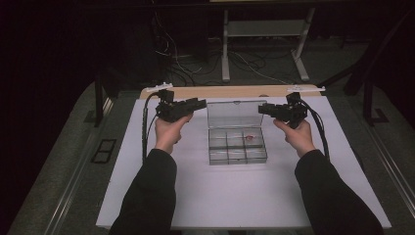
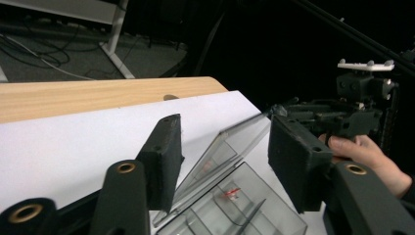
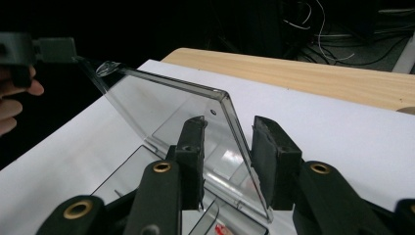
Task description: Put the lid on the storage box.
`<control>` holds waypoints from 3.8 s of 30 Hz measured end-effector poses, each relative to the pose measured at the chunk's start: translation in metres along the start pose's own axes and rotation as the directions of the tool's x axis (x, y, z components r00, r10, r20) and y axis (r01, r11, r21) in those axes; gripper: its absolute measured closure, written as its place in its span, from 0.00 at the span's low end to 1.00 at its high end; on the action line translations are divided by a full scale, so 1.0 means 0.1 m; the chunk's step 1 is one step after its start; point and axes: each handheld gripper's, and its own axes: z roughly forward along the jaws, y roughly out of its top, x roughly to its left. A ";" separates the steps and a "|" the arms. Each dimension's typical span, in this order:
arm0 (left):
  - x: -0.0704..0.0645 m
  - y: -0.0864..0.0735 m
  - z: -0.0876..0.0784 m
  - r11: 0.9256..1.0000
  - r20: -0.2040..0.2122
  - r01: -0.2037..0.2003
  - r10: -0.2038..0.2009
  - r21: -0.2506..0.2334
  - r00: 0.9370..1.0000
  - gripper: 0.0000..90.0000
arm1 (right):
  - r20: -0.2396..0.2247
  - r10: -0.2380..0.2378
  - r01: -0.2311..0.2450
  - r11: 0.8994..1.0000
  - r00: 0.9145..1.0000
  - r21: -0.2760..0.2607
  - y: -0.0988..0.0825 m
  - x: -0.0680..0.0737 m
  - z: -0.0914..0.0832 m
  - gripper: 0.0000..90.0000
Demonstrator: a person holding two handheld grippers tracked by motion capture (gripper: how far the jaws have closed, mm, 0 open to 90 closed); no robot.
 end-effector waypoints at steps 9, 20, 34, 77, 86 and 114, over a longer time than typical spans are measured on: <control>-0.14 0.06 0.06 1.000 0.020 -0.014 0.013 0.023 1.000 0.63 | 0.018 -0.024 0.024 0.999 1.000 0.028 -0.09 0.09 -0.08 0.67; -0.17 0.02 0.16 0.998 0.031 -0.025 0.023 0.064 0.999 0.76 | 0.016 -0.025 0.024 0.999 1.000 0.043 -0.19 0.13 -0.11 0.64; -0.20 -0.07 0.23 0.981 0.057 -0.083 0.074 0.177 0.996 0.98 | 0.012 -0.027 0.027 0.998 1.000 0.061 -0.31 0.16 -0.14 0.63; -0.40 -0.69 0.12 0.942 0.085 -0.233 0.218 0.241 0.972 0.98 | 0.029 -0.035 0.032 0.993 0.999 0.115 -0.79 0.37 -0.35 0.55; -0.37 -0.84 0.10 0.944 0.080 -0.221 0.207 0.247 0.975 0.98 | 0.036 -0.042 0.036 0.989 0.998 0.143 -0.93 0.37 -0.35 0.56; -0.44 -1.18 -0.30 0.955 0.014 -0.172 0.173 0.243 0.985 0.08 | -0.024 -0.102 0.104 0.977 0.995 0.187 -1.18 0.62 -0.70 0.00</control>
